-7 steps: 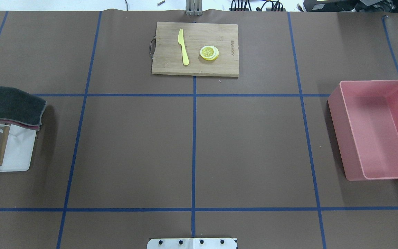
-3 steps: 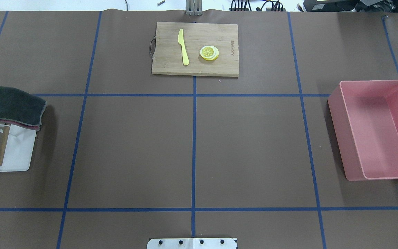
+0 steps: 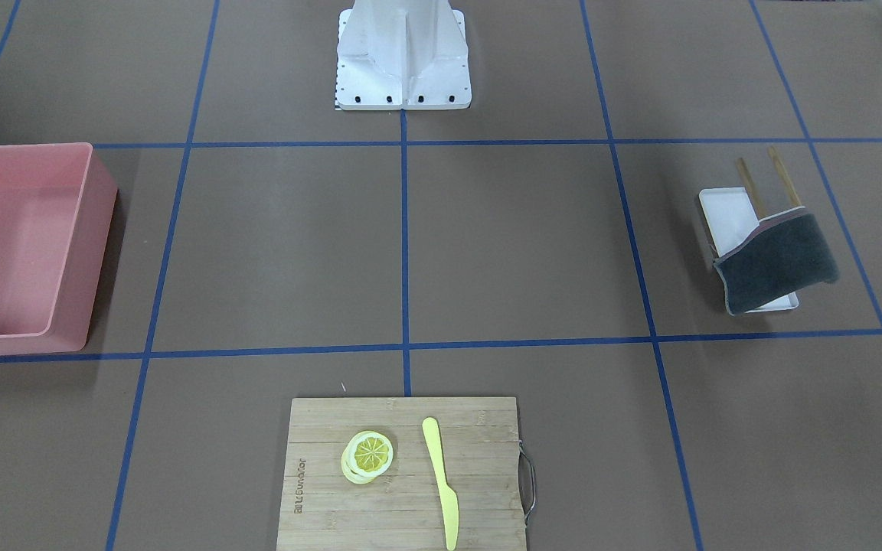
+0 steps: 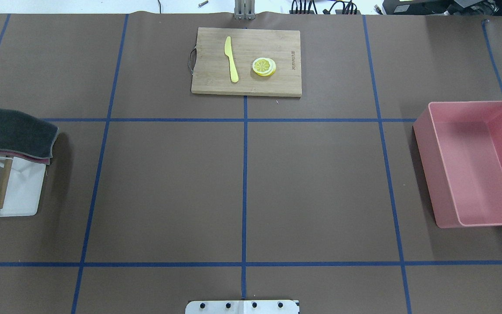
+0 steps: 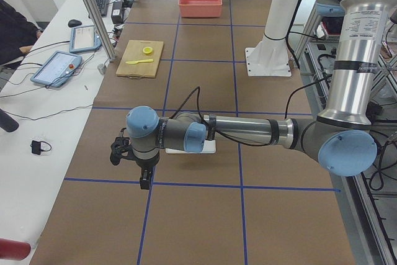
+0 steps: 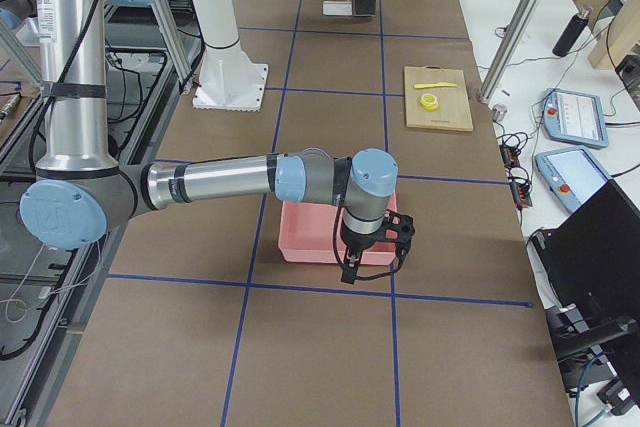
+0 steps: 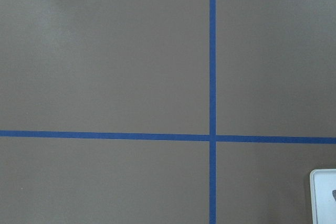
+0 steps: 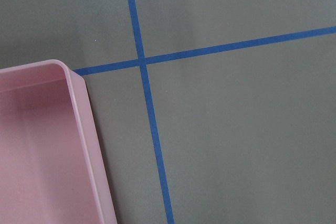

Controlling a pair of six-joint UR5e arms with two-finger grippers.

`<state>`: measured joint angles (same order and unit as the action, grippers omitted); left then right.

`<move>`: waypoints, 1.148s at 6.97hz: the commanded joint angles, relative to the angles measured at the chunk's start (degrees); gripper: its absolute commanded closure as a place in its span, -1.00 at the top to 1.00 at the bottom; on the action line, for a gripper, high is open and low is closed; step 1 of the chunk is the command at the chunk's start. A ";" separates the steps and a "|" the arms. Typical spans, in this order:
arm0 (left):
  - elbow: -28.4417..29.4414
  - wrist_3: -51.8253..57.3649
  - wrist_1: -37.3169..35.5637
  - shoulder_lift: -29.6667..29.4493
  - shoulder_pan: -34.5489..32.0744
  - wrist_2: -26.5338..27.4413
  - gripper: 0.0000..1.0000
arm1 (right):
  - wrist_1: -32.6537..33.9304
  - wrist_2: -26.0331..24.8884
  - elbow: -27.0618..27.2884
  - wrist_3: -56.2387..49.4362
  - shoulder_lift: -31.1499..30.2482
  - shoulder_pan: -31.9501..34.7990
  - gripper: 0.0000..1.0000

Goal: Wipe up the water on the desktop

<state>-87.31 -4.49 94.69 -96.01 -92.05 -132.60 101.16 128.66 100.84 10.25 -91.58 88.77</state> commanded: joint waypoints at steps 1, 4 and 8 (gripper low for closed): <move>-0.40 -0.08 0.15 -1.01 1.16 -0.03 0.97 | 0.00 0.27 0.67 -0.06 0.35 0.00 1.00; -0.66 0.10 0.15 -1.11 1.87 -0.03 0.97 | 0.09 -0.79 4.98 -0.06 -0.35 0.00 1.00; -2.76 -0.25 0.15 -3.04 1.96 -0.12 0.97 | 0.09 -0.60 4.89 -0.06 0.34 -0.09 1.00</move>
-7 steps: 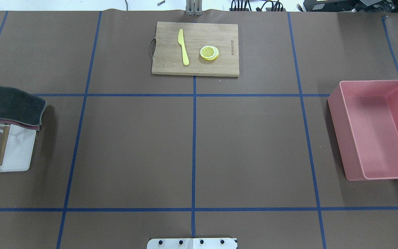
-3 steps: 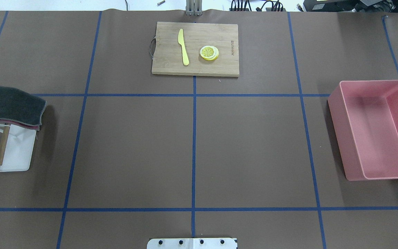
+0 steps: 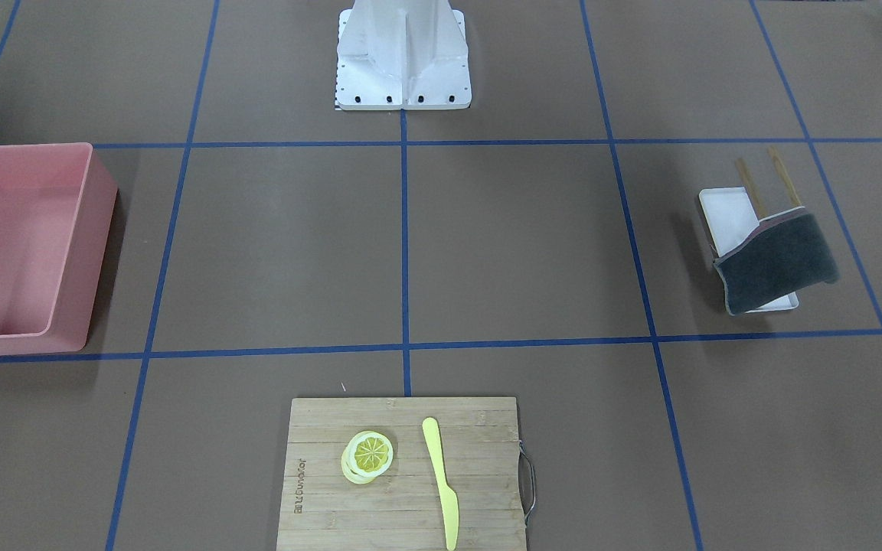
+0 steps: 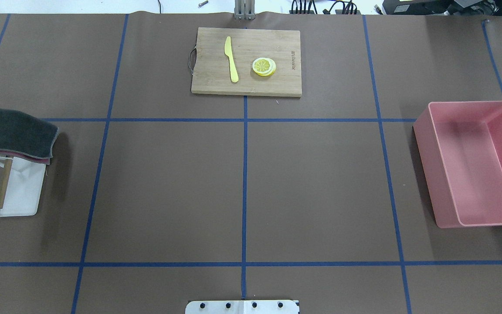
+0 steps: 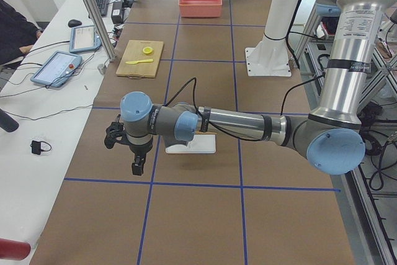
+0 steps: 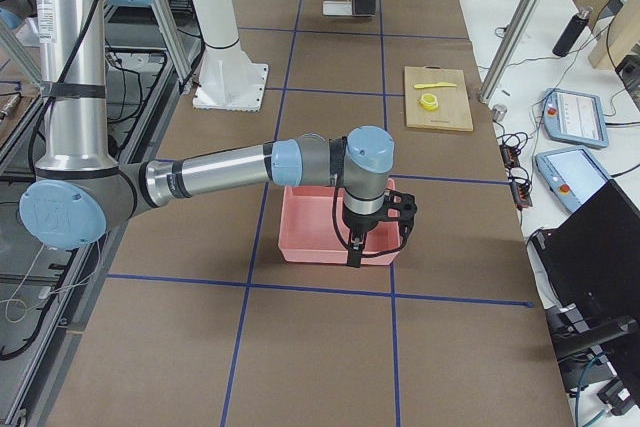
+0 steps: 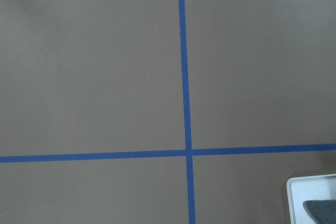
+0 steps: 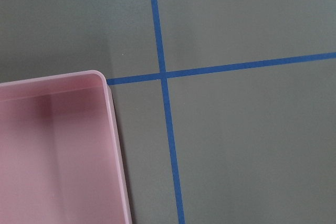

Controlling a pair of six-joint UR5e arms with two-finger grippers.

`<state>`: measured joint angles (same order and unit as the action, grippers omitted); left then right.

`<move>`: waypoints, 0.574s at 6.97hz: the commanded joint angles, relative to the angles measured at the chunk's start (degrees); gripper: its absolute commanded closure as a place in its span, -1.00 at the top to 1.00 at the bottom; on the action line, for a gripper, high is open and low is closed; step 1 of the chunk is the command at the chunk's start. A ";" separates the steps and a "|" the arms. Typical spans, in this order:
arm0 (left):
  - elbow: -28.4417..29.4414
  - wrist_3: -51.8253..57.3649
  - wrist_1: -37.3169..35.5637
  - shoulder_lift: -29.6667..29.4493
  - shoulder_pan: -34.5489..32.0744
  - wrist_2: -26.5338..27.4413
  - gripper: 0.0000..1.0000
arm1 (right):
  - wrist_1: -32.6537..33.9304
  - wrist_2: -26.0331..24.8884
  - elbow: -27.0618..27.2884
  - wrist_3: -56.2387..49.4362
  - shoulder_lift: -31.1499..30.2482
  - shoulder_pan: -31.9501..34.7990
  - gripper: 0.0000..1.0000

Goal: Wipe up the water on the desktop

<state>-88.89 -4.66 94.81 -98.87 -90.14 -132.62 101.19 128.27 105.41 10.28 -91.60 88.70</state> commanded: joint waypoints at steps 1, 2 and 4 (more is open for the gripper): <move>-1.11 -2.26 -0.15 -0.70 0.57 -0.19 0.97 | -0.03 0.14 -0.28 -0.61 0.19 -0.01 1.00; -1.19 -7.50 -0.15 -0.79 0.75 -2.28 0.97 | -0.11 -0.29 -1.60 0.00 0.37 -0.36 1.00; -1.11 -13.70 3.24 -0.45 3.64 -10.79 0.97 | -0.20 -0.03 -1.87 0.00 0.37 -0.37 1.00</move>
<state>-89.99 -15.33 95.59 -99.69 -88.13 -139.20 101.03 128.15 103.76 10.23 -91.29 88.38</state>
